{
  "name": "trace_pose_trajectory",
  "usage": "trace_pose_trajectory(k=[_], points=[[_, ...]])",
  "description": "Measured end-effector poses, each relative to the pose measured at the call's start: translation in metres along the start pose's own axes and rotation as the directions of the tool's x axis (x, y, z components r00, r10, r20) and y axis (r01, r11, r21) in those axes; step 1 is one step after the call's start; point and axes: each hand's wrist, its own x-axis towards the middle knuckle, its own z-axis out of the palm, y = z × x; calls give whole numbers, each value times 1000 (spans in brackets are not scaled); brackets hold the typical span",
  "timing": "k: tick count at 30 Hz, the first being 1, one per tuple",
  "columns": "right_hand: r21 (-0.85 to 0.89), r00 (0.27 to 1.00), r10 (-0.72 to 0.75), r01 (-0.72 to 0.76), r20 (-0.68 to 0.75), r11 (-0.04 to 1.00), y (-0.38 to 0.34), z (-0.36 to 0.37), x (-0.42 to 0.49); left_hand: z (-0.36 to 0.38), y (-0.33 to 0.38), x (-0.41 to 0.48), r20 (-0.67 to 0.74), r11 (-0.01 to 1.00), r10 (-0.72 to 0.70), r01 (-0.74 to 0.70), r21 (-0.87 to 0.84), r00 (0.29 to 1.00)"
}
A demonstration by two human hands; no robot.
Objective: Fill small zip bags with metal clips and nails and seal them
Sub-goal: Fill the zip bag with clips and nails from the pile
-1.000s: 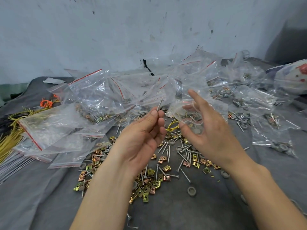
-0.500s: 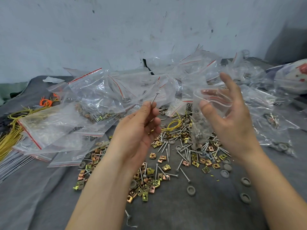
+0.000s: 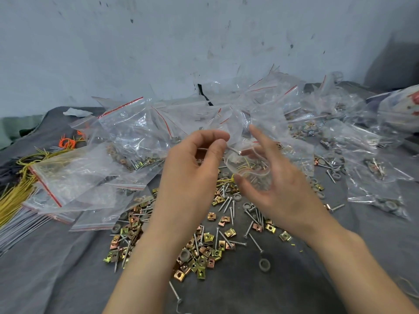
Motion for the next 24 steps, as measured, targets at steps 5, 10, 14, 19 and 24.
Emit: trace_pose_trajectory(k=[5, 10, 14, 19, 24], points=[[16, 1000, -5, 5, -11, 1000, 1, 2, -1, 9, -4, -7, 118, 995, 3, -15, 97, 993], [92, 1000, 11, -10, -13, 996, 4, -3, -1, -2, -12, -4, -27, 994, 44, -41, 105, 999], [86, 1000, 22, -22, -4, 996, 5, -5, -2, -16, -28, -1, 23, 974, -68, 62, 217, 997], [79, 1000, 25, -24, -1, 997, 4, -5, -3, -19, -46, -11, 308, 776, -211, -33, 629, 928], [87, 1000, 21, -21, -4, 996, 4, -5, -2, -5, -49, -19, 461, 717, -291, -128, 685, 838]])
